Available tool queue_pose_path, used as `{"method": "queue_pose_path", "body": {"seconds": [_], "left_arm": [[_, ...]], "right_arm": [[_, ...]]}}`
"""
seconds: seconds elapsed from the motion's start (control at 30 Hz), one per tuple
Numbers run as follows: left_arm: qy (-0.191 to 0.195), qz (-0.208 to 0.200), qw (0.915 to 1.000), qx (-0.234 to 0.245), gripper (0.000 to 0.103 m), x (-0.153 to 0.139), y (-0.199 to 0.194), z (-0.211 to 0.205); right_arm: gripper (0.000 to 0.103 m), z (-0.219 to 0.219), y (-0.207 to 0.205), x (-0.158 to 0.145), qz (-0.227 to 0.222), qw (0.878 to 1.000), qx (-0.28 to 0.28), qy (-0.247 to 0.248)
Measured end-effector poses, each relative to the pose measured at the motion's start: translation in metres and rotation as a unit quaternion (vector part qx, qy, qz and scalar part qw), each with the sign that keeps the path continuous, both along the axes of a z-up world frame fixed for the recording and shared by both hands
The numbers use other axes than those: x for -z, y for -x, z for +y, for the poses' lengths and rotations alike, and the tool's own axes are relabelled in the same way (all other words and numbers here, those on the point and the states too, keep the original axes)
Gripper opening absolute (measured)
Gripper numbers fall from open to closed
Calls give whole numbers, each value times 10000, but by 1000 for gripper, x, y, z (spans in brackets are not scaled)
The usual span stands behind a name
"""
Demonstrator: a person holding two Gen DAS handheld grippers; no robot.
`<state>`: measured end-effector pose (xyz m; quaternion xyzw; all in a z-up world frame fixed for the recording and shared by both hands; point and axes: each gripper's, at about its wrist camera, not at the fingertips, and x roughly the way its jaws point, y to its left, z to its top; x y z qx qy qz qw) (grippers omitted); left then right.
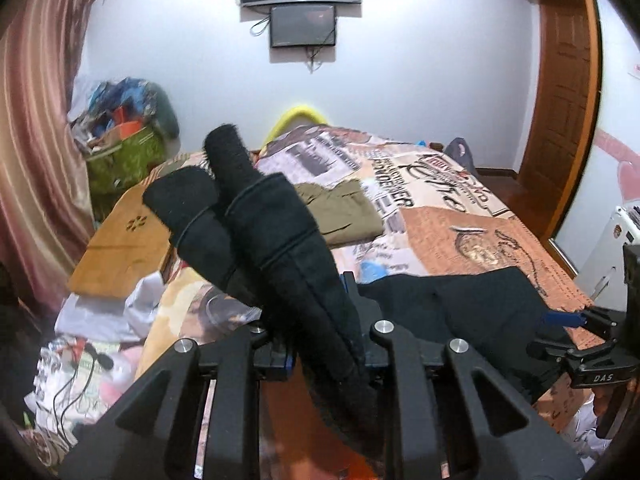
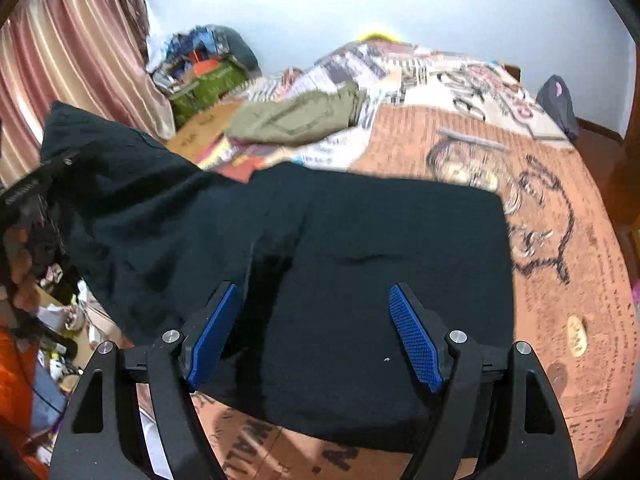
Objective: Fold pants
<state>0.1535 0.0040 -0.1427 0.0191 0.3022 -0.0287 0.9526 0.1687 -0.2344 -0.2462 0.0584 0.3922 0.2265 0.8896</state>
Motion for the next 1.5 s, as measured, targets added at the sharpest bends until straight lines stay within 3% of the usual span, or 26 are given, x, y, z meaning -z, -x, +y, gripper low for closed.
{"method": "queue_pose_path", "body": {"seconds": [0.13, 0.3, 0.4, 0.6, 0.73, 0.83, 0.93, 1.13, 1.3, 1.5], "left_arm": [[-7, -103, 9998, 192, 18, -9, -2, -16], [-11, -209, 9985, 515, 18, -21, -6, -42], [4, -239, 9966, 793, 17, -28, -9, -60], [-29, -283, 9901, 1375, 14, -36, -17, -103], [51, -64, 9849, 1731, 13, -26, -26, -134], [32, 74, 9817, 1902, 13, -15, -31, -157], [67, 112, 9784, 2062, 12, -10, -30, -172], [-17, 123, 9700, 2426, 12, -1, -23, -202], [-217, 339, 9633, 2654, 13, 22, -18, -224], [-239, 658, 9542, 2908, 13, 50, -11, -244]], "right_arm": [[75, -8, 0, -5, -194, 9995, 165, 195], [75, 0, -6, 26, 113, 9984, 97, 551], [78, 11, -2, 42, -56, 9968, 131, 783], [73, -5, -4, 32, 100, 9991, 165, 376], [73, -37, 12, 20, -10, 9982, 527, 282], [73, -52, 19, 27, 127, 9969, 668, 382], [73, -54, 19, 44, 342, 9968, 655, 303], [77, -53, 20, 49, 337, 9970, 691, 78], [74, -63, 29, 38, 164, 9967, 788, 48], [74, -105, 57, 25, 59, 9909, 1343, 120]]}}
